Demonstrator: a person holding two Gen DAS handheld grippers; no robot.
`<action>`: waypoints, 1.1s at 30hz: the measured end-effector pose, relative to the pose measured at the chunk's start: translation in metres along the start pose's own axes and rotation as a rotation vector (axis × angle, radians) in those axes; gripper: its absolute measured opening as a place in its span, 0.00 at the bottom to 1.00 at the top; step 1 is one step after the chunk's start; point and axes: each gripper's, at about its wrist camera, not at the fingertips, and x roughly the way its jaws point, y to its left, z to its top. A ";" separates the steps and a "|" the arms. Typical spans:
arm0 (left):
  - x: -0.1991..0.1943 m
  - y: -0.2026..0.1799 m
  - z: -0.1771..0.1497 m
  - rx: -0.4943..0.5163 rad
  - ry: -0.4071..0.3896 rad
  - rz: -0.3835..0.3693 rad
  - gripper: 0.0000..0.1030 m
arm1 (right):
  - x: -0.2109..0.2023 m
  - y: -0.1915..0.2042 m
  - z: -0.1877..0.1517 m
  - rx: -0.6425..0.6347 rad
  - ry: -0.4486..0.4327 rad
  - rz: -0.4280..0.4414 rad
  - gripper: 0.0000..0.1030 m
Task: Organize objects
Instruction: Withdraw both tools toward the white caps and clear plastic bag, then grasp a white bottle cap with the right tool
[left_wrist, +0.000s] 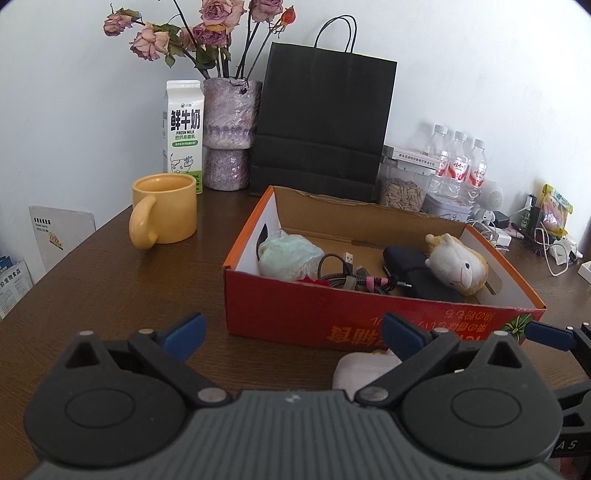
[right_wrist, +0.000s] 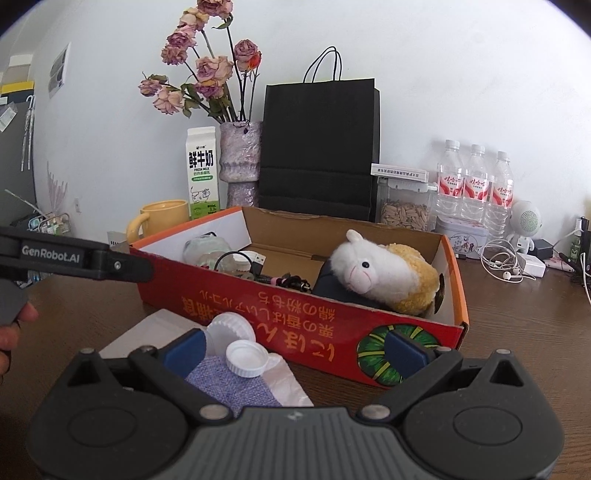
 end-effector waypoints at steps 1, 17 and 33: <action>-0.002 0.002 -0.002 0.000 0.005 0.003 1.00 | 0.000 0.000 -0.001 0.003 0.006 0.004 1.00; -0.012 0.017 -0.011 -0.013 0.044 0.012 1.00 | 0.032 -0.004 0.000 0.132 0.123 0.178 0.57; -0.006 0.001 -0.013 0.014 0.074 -0.022 1.00 | 0.009 -0.013 0.000 0.149 0.013 0.157 0.27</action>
